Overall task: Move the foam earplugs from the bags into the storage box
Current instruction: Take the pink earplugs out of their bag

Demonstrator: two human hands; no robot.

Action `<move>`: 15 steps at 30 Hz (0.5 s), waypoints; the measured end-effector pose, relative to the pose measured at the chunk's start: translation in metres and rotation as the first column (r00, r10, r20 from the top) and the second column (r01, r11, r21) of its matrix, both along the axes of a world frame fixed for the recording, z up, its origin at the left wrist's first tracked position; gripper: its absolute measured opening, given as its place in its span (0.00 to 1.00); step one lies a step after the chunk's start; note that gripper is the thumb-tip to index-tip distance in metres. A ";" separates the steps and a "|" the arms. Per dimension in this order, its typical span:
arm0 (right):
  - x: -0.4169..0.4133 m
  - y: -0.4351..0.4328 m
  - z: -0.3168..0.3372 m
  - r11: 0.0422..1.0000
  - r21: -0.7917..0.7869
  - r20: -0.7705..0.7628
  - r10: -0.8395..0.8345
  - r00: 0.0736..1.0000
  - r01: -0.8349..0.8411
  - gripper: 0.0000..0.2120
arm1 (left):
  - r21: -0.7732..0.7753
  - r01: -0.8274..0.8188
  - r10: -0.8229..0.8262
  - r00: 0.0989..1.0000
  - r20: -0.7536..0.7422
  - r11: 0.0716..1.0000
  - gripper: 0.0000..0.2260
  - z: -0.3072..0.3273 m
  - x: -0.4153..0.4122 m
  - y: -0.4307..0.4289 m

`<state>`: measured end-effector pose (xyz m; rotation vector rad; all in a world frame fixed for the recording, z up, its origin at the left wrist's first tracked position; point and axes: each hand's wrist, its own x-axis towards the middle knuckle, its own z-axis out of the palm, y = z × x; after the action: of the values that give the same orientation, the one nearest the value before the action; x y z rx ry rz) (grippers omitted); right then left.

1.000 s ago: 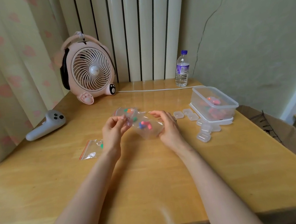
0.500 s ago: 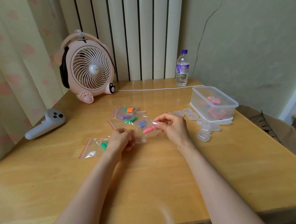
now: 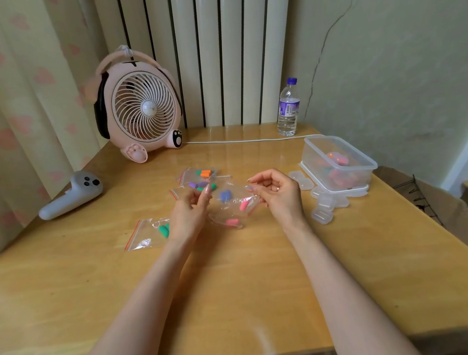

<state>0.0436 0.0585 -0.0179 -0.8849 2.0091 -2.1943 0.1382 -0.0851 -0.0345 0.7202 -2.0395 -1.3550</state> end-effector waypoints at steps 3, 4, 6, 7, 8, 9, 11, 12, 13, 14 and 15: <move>0.001 0.001 0.001 1.000 -0.009 0.002 -0.002 1.000 0.002 0.10 | -0.001 0.186 -0.185 0.973 -0.136 0.982 0.10 0.007 0.004 0.008; 0.001 0.001 0.002 1.000 -0.007 0.005 -0.001 1.000 0.001 0.10 | -0.031 0.242 -0.244 0.960 -0.135 0.970 0.09 0.007 0.004 0.009; 0.001 0.001 0.002 1.000 -0.012 0.008 0.007 1.000 -0.007 0.10 | -0.067 0.284 -0.290 0.951 -0.108 0.956 0.04 0.004 0.001 0.010; 0.001 0.001 0.002 1.000 -0.021 0.011 0.012 1.000 -0.012 0.11 | -0.074 0.278 -0.284 0.955 -0.091 0.958 0.03 0.002 0.000 0.008; 0.002 0.001 0.003 0.999 -0.031 0.015 0.018 1.000 -0.018 0.11 | -0.072 0.269 -0.274 0.958 -0.080 0.961 0.03 0.000 -0.001 0.007; 0.002 0.002 0.003 0.999 -0.043 0.020 0.025 0.999 -0.024 0.10 | -0.069 0.258 -0.263 0.962 -0.075 0.964 0.03 -0.001 -0.002 0.006; 0.003 0.002 0.004 0.997 -0.065 0.031 0.045 0.999 -0.043 0.09 | -0.054 0.240 -0.244 0.965 -0.098 0.969 0.02 -0.002 -0.002 0.004; 0.003 0.002 0.004 0.997 -0.065 0.033 0.050 0.998 -0.048 0.08 | -0.029 0.228 -0.230 0.966 -0.121 0.973 0.02 -0.003 -0.002 0.003; 0.003 0.001 0.004 0.998 -0.053 0.032 0.044 0.999 -0.042 0.06 | -0.002 0.213 -0.211 0.967 -0.144 0.977 0.03 -0.002 -0.002 0.003; 0.003 0.001 0.003 0.999 -0.035 0.030 0.028 0.999 -0.027 0.05 | 0.024 0.198 -0.191 0.966 -0.172 0.980 0.04 -0.001 -0.002 0.003; 0.002 0.001 0.002 1.000 -0.015 0.029 0.006 1.000 -0.006 0.05 | 0.044 0.178 -0.166 0.966 -0.200 0.983 0.05 0.001 -0.001 0.004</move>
<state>0.0460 0.0596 -0.0158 -0.8543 1.9773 -2.2091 0.1369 -0.0815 -0.0335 0.4235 -1.9466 -1.5279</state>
